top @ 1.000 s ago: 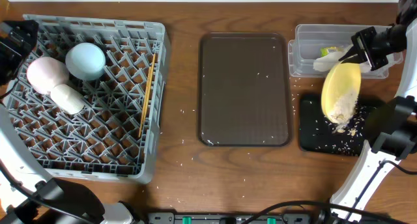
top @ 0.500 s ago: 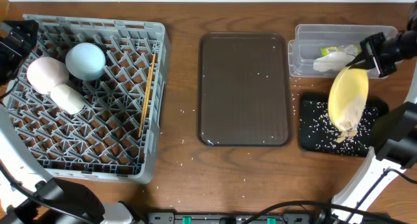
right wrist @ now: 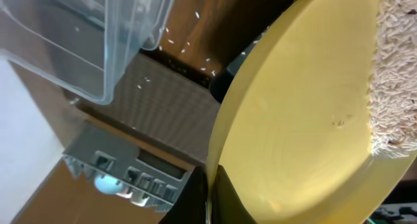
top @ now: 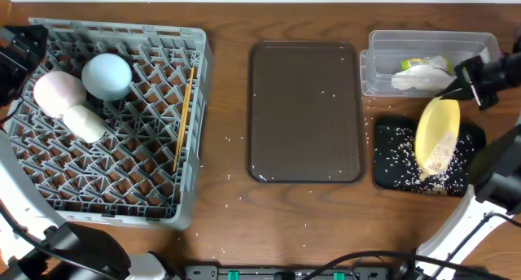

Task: Sort waste into correct bins and load items into the dishwasher
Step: 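Tilt the yellow plate to dump rice scraps onto the black tray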

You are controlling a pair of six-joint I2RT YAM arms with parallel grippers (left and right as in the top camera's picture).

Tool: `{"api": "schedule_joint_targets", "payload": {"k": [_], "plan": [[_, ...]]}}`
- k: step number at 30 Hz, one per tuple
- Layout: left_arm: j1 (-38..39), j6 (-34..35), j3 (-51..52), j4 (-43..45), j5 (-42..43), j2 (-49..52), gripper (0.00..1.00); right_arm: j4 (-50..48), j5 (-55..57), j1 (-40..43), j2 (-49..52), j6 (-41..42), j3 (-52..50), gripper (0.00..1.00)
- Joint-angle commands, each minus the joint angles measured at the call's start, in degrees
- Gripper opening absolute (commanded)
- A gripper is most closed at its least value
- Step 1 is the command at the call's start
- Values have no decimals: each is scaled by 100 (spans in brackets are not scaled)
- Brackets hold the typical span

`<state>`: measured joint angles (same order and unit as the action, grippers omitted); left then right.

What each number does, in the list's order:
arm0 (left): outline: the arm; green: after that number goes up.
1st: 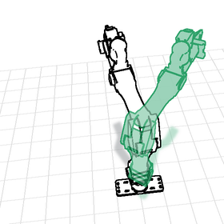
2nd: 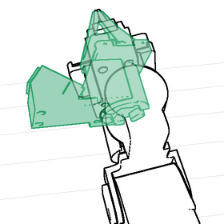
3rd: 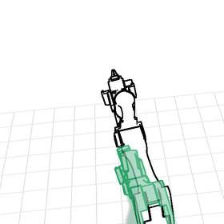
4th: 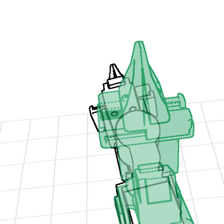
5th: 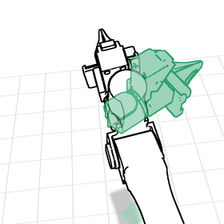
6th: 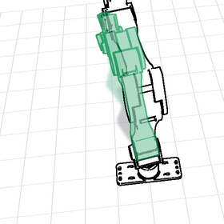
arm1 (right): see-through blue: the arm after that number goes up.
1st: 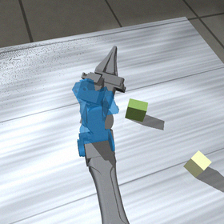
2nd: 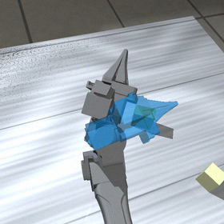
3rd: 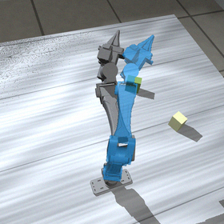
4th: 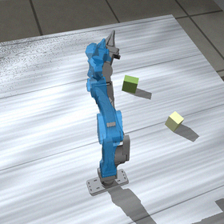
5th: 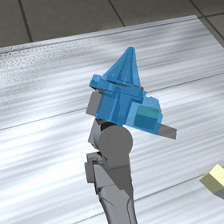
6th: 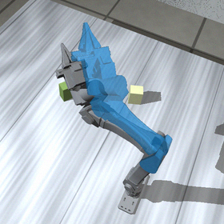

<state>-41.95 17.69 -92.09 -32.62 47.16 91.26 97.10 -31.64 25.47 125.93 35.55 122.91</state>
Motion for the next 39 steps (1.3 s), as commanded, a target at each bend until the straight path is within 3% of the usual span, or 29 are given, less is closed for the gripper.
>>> {"api": "schedule_joint_targets", "payload": {"k": [1,14,26,30,33,37,39], "plan": [[-13,-118,-2,11,-31,-114,98,22,-562,240,-179,-605,2,2],[-13,-120,-2,11,-31,-114,98,24,-1692,612,-179,-839,-4,1],[-13,-118,-2,11,-31,-114,98,24,-1541,885,-175,-734,-42,1],[-13,-118,-2,11,-31,-114,98,22,-2103,909,-186,-942,-177,2],[-13,-118,-2,11,-31,-114,98,22,-1609,892,-186,-787,-328,1],[-13,-118,-2,11,-31,-114,98,22,-2848,872,-190,-1379,-667,2],[-13,-118,-2,11,-31,-114,98,-98,-2592,841,-190,-1259,-811,1]]}}
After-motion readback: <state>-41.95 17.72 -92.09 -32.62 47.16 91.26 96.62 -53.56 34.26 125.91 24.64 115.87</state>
